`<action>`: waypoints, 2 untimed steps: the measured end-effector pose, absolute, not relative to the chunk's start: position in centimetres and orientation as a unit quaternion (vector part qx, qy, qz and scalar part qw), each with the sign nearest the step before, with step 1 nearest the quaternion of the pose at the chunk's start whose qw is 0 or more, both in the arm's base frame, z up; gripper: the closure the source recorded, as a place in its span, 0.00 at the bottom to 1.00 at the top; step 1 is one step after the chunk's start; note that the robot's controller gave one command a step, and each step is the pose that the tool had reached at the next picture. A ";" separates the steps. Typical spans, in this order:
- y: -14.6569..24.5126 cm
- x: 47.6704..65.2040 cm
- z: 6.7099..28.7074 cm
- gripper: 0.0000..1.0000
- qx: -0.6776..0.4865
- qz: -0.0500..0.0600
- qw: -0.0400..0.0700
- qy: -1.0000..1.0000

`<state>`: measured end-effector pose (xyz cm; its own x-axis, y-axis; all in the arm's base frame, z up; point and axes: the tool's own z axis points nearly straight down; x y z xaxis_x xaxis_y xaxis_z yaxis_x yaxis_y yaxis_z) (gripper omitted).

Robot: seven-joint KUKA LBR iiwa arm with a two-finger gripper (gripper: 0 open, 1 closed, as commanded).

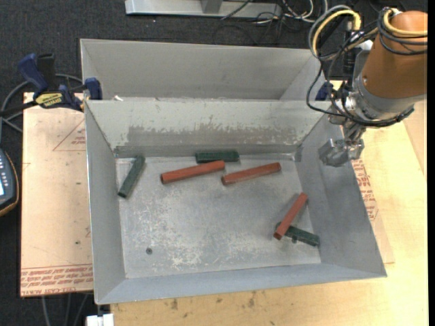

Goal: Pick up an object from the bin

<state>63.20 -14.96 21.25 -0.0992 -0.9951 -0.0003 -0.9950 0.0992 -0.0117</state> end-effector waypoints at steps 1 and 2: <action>-14.8 63.0 20.7 0.00 -0.672 0.000 0.002 0.741; -11.5 60.3 9.8 0.00 -0.782 0.004 0.004 0.623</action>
Offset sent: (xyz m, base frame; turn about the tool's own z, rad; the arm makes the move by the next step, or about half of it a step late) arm 0.0000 0.0000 0.0000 0.0000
